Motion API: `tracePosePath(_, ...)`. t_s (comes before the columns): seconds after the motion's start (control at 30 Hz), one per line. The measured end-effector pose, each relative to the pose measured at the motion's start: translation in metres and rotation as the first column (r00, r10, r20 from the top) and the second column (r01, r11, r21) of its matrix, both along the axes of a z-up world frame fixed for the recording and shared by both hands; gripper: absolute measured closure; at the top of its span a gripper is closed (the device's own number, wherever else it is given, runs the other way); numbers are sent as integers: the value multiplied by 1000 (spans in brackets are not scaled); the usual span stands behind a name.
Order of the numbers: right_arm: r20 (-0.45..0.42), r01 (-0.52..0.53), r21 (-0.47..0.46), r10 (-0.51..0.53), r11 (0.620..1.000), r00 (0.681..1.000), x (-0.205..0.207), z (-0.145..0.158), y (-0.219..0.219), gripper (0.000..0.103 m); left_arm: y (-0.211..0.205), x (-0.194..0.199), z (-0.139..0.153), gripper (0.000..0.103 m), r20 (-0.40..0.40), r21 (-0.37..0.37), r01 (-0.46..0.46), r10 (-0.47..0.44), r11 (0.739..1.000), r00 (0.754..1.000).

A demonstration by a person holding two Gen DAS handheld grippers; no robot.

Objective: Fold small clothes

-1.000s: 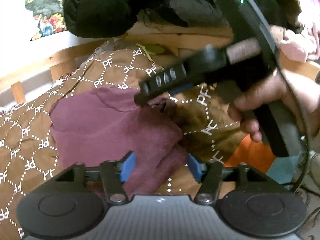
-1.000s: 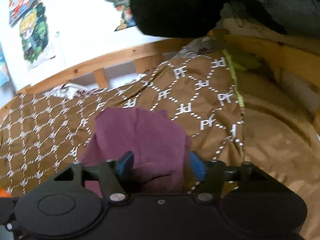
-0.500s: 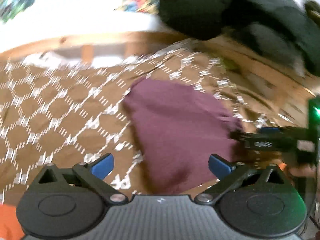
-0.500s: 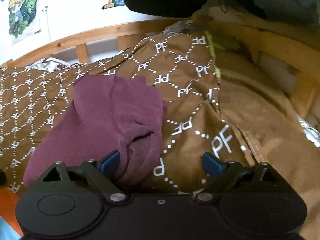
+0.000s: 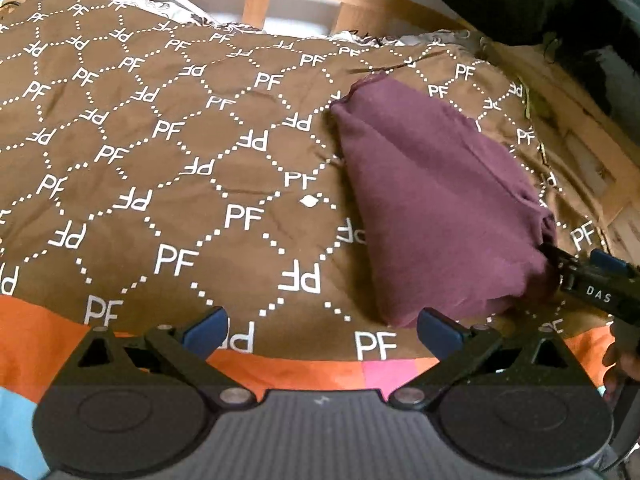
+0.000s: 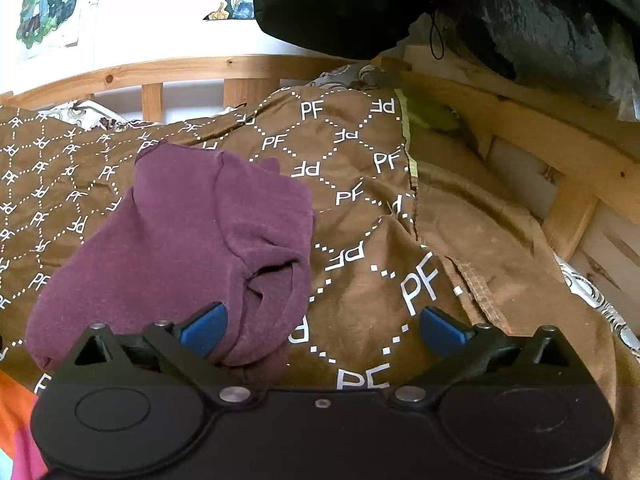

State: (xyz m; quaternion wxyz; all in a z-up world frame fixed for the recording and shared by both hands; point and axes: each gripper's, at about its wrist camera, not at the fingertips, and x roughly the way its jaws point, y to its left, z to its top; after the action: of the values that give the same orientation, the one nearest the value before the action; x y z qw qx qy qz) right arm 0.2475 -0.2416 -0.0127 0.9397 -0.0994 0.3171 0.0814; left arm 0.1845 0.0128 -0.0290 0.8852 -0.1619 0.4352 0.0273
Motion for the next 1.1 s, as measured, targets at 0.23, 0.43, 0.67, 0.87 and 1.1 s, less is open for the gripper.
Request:
tracePosePath(0.23, 36, -10, -9, 10, 1000, 999, -8, -4, 0, 1, 0, 2, 1, 1, -14, -7, -11, 11, 1000, 1000)
tracePosePath(0.43, 114, -105, -56, 111, 993, 987, -11, -9, -4, 1, 1, -3, 12, 1, -53, 25, -26, 28, 999, 998)
tracePosePath(0.67, 153, -180, -42, 184, 983, 971, -12, -13, -12, 1, -2, 12, 35, 1, -155, 155, 5, 19, 988, 988)
tracePosePath(0.87, 108, -213, 5, 211, 977, 971, 6, -11, -17, 1, -19, 39, 54, 1, -139, 200, 85, -58, 976, 989)
tracePosePath(1.1, 205, -254, 64, 237, 965, 950, 5, 2, -27, 1, -27, 72, 36, 1, -86, 67, 5, 1, 998, 996)
